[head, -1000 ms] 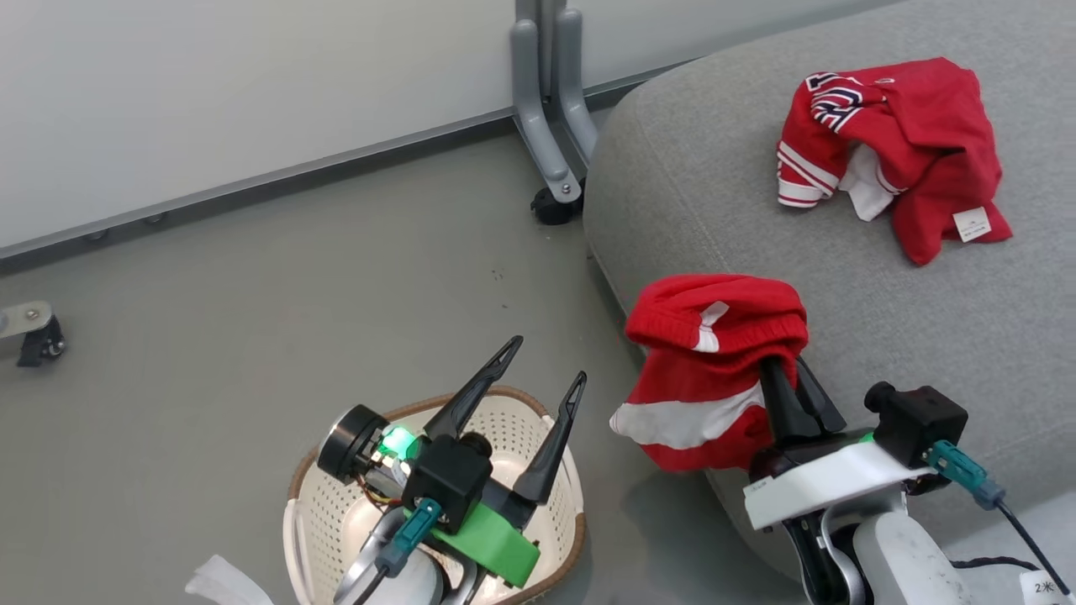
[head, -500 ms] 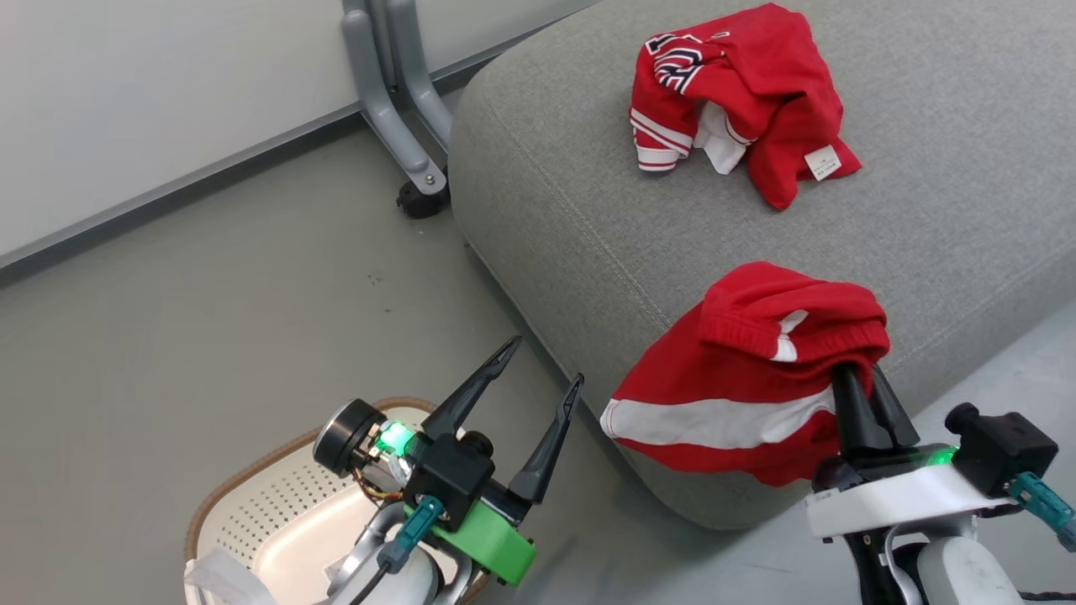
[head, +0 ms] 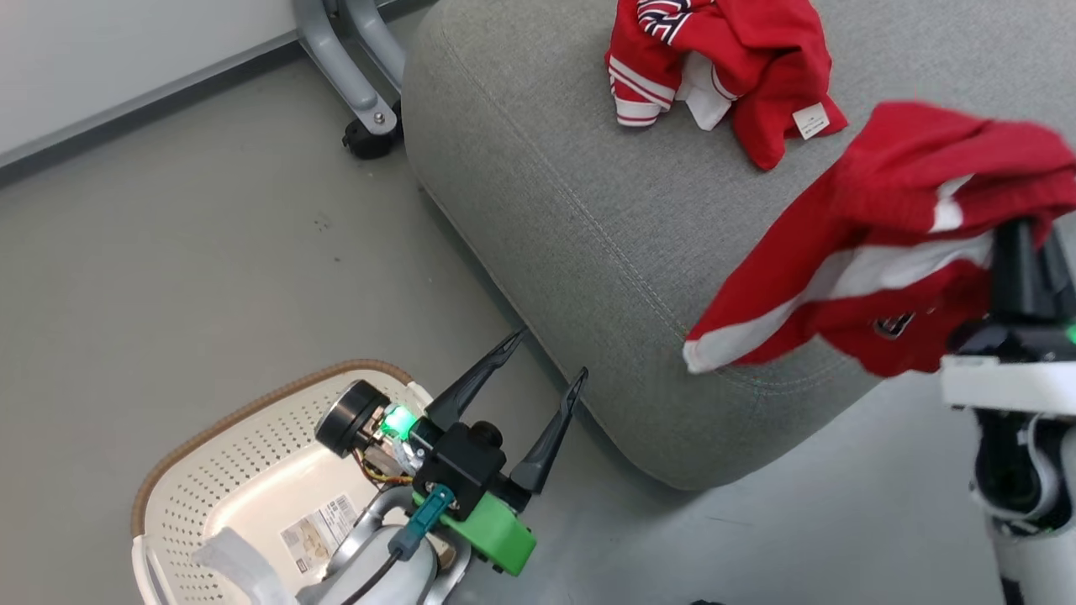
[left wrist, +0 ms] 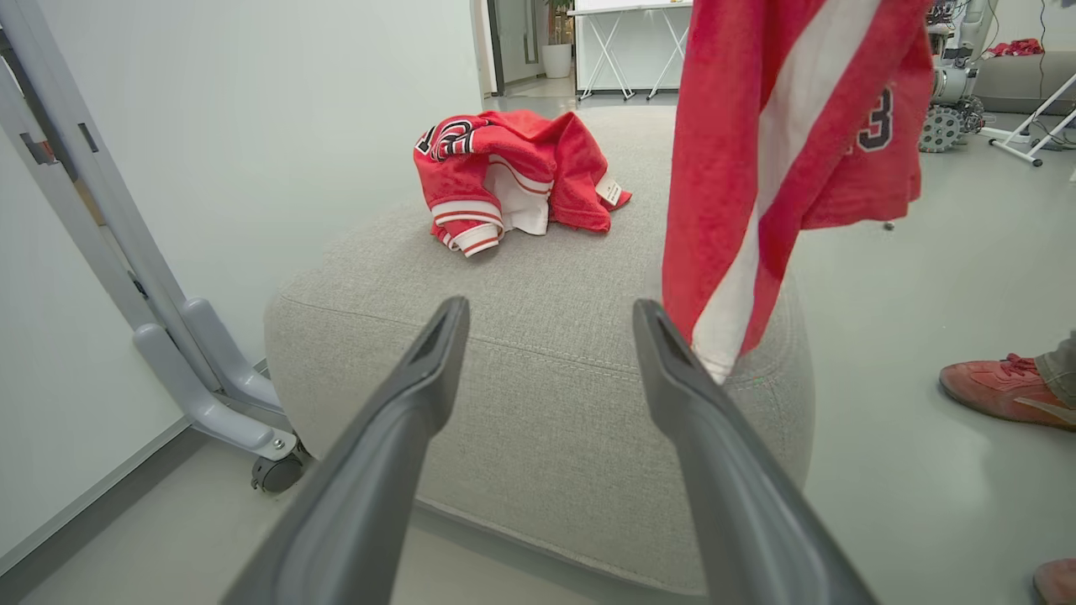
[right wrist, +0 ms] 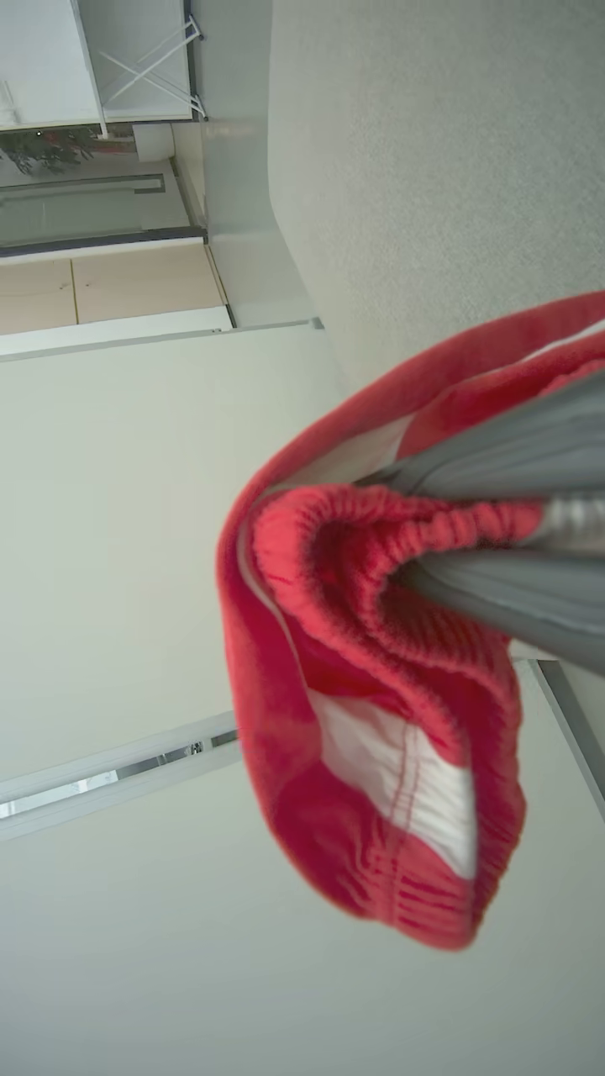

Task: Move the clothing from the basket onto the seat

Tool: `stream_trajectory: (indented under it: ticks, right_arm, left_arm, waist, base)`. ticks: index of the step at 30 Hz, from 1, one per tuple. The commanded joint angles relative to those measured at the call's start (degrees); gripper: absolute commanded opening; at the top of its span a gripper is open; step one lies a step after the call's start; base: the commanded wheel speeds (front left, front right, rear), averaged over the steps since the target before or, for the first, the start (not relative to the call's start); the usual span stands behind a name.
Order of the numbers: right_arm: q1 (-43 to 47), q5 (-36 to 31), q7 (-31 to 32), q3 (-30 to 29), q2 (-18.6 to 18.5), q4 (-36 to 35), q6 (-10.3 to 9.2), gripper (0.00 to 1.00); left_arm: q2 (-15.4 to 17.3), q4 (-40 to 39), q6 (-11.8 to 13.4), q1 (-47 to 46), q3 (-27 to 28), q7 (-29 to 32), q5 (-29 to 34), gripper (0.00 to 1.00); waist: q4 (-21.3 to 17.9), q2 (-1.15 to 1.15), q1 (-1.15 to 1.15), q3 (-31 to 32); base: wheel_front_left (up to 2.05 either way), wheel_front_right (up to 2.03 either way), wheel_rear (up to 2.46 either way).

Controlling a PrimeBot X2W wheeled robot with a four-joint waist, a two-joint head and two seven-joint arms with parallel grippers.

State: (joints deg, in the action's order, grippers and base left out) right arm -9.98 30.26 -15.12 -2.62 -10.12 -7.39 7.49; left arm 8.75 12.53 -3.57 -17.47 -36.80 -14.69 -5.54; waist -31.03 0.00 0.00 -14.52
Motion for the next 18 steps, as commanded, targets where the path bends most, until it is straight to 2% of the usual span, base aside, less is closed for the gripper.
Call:
stream_trajectory:
  ticks: [1,5,6,7,8,9,10,14,18]
  right_arm:
    - [-2.6,1.5,0.0,-1.3,-1.4,-0.6,0.01,0.0]
    - [-10.6,5.0,0.0,-5.5,-5.8,0.7,0.0,0.0]
    - [-13.0,5.9,0.0,-6.6,-6.8,1.6,0.0,0.03]
    - [-15.0,6.8,0.0,-7.2,-7.7,2.5,0.01,0.13]
    - [-17.6,7.0,0.0,-8.3,-9.2,3.5,0.01,0.15]
    - [-19.6,7.0,0.0,-8.9,-10.3,4.7,0.01,0.05]
    - [-22.1,7.5,0.0,-9.3,-11.1,6.3,0.0,0.0]
    - [-30.9,8.8,0.0,-10.5,-14.1,14.3,0.0,0.0]
    - [-37.6,7.2,0.0,-9.2,-17.3,23.7,0.0,0.0]
  left_arm:
    - [0.7,-0.3,-0.3,-1.9,0.0,0.2,0.9,1.0]
    - [1.4,-0.9,-0.9,-4.2,-1.0,1.0,1.7,1.0]
    - [1.7,-1.2,-1.0,-5.2,-1.2,1.4,2.1,1.0]
    - [2.0,-1.5,-1.2,-5.9,-1.3,1.5,2.4,1.0]
    - [2.3,-1.9,-1.4,-6.8,-1.6,1.9,2.8,1.0]
    - [2.6,-2.2,-1.5,-7.7,-1.8,2.0,3.2,1.0]
    - [2.8,-2.5,-1.8,-8.6,-2.1,2.3,3.6,1.0]
    - [3.3,-3.6,-2.3,-11.8,-2.9,3.1,4.5,1.0]
    - [3.1,-4.5,-2.5,-14.3,-3.0,3.6,4.6,1.0]
  waist:
    - [1.3,0.0,0.0,-3.8]
    - [3.8,0.0,0.0,-8.7]
    - [4.5,0.0,0.0,-10.1]
    - [5.0,0.0,0.0,-11.3]
    - [5.7,0.0,0.0,-12.8]
    - [6.3,0.0,0.0,-14.0]
    - [7.1,0.0,0.0,-15.4]
    - [10.0,0.0,0.0,-20.0]
    - [13.2,0.0,0.0,-24.0]
  base:
    - [0.0,0.0,0.0]
    - [0.0,0.0,0.0]
    - [0.0,0.0,0.0]
    - [0.0,0.0,0.0]
    - [0.0,0.0,0.0]
    - [0.0,0.0,0.0]
    - [0.0,0.0,0.0]
    - [0.0,0.0,0.0]
    - [0.0,0.0,0.0]
